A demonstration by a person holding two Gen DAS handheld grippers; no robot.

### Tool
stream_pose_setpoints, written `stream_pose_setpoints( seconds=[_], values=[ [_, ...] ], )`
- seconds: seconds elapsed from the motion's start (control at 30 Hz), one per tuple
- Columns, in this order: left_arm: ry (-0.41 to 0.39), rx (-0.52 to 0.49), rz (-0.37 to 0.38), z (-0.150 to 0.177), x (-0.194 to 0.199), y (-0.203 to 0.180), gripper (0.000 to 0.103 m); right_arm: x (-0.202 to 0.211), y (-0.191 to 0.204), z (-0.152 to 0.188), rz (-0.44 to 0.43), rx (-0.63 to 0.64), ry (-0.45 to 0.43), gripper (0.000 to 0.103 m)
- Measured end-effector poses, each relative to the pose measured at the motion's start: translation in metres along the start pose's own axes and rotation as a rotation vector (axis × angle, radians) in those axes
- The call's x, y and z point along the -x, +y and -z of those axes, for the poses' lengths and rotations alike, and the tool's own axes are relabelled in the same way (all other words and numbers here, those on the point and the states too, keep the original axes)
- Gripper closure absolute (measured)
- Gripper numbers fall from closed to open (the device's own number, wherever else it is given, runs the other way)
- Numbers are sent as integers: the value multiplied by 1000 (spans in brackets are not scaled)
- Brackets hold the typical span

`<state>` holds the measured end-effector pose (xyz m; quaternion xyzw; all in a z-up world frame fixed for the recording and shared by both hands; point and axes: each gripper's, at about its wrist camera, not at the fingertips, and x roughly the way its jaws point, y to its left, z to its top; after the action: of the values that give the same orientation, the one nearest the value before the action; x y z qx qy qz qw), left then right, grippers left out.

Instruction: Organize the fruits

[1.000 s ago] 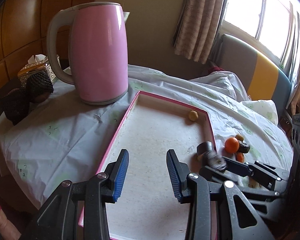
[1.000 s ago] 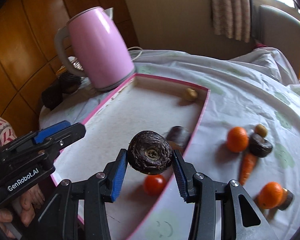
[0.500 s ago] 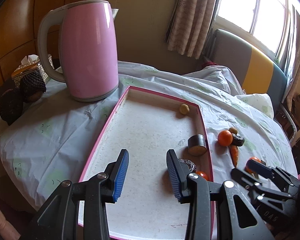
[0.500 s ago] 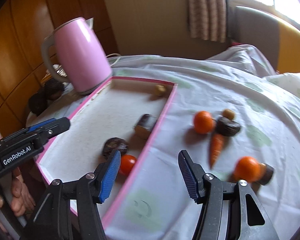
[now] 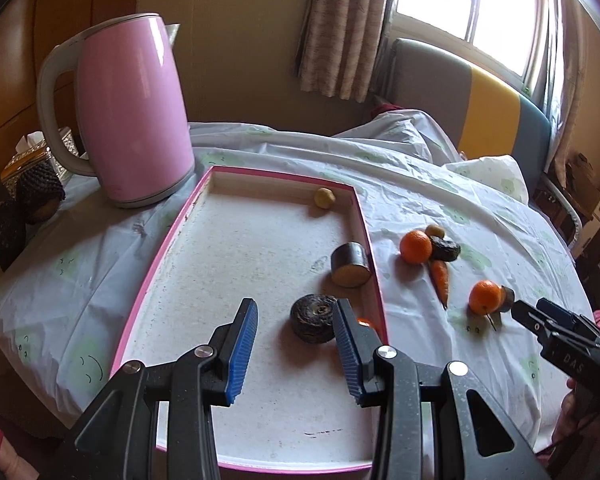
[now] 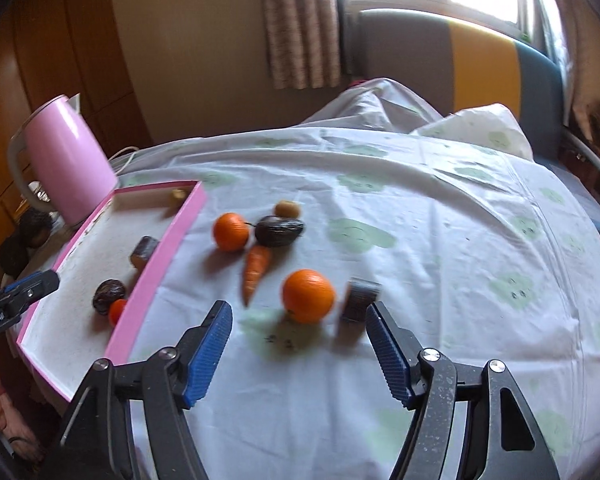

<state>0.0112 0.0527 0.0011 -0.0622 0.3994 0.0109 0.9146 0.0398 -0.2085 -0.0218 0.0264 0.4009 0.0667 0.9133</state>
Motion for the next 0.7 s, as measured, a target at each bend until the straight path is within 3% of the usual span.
stream_pose_setpoints(
  seconds=[0.5,0.7],
  values=[
    [30,-48,56,3,-9,-21,63,3,-32,8,48,-71,4,33],
    [47,-111,75,4,-15,-39,64,-1,-38,11,49,-80,14,33]
  ],
)
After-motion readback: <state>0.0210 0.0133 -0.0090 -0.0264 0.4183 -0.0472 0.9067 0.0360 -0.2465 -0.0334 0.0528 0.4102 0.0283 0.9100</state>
